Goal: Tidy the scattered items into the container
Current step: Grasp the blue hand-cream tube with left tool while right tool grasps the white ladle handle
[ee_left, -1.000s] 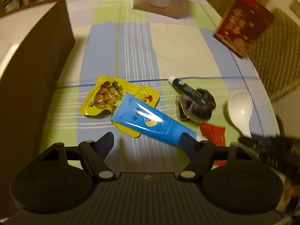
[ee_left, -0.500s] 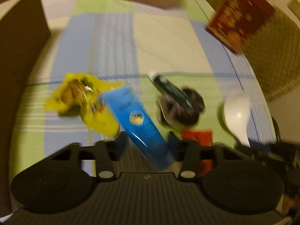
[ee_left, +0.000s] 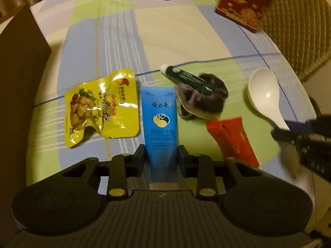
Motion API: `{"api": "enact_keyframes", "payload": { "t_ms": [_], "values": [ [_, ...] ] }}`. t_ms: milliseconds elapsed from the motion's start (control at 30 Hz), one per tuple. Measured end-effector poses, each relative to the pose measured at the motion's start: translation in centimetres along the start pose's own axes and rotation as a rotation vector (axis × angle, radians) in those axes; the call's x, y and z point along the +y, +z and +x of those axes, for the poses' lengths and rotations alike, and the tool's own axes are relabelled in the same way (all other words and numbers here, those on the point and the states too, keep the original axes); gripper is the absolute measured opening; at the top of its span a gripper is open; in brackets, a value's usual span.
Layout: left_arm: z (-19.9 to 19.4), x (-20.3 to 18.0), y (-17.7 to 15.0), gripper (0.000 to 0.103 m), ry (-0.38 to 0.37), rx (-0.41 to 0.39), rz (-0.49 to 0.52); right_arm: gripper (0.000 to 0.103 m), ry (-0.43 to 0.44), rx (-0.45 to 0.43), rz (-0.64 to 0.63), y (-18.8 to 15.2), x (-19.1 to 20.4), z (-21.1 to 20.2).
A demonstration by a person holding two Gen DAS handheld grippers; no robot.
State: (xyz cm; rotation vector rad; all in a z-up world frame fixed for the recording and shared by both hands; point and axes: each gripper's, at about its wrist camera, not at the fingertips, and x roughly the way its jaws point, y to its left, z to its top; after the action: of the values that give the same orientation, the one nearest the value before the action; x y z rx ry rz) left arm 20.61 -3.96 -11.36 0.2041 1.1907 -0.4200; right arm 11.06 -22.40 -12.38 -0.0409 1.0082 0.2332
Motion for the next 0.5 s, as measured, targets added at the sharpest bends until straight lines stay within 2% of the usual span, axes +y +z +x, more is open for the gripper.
{"api": "enact_keyframes", "payload": {
  "t_ms": [100, 500],
  "values": [
    [-0.7, 0.4, -0.9, 0.027, -0.03, 0.0, -0.03, 0.018, 0.005, -0.01, 0.008, -0.3, -0.1, -0.8],
    [-6.0, 1.2, -2.1, 0.027, -0.04, -0.109, -0.014, 0.018, 0.023, -0.097, 0.011, 1.0, 1.8, -4.8]
  ]
}}
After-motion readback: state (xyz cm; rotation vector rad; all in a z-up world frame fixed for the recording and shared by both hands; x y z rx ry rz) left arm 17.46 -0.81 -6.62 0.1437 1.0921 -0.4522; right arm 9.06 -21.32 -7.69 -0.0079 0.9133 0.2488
